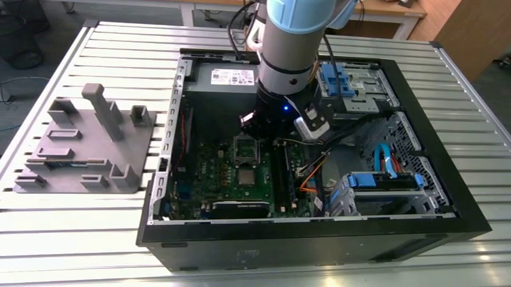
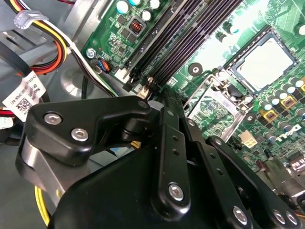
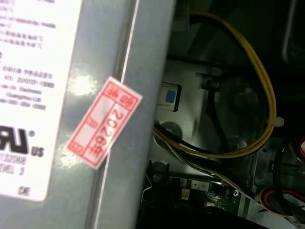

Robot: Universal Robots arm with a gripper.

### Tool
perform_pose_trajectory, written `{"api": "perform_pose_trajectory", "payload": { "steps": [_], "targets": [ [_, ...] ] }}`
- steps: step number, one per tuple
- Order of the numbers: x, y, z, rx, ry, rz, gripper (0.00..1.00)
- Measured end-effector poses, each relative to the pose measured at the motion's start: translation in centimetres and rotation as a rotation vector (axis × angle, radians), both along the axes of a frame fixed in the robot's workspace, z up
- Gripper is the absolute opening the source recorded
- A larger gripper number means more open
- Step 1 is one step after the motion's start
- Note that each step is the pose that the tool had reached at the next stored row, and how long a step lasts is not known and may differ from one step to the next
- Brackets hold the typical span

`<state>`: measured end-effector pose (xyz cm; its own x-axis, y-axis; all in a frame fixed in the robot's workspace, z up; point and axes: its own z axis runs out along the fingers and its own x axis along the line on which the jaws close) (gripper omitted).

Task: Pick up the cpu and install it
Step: 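Close the cpu cover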

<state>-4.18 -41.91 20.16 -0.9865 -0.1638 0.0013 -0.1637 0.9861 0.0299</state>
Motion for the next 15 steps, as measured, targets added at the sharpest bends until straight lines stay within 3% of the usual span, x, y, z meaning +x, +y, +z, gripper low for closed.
{"api": "perform_pose_trajectory", "payload": {
  "steps": [5,12,15],
  "targets": [
    [0.12,0.27,0.0,0.0,0.0,0.0,0.11],
    [0.12,0.29,0.02,0.0003,-0.0001,0.0,0.11],
    [0.13,0.3,0.37,0.0006,-0.0002,0.0,0.11]
  ]
}}
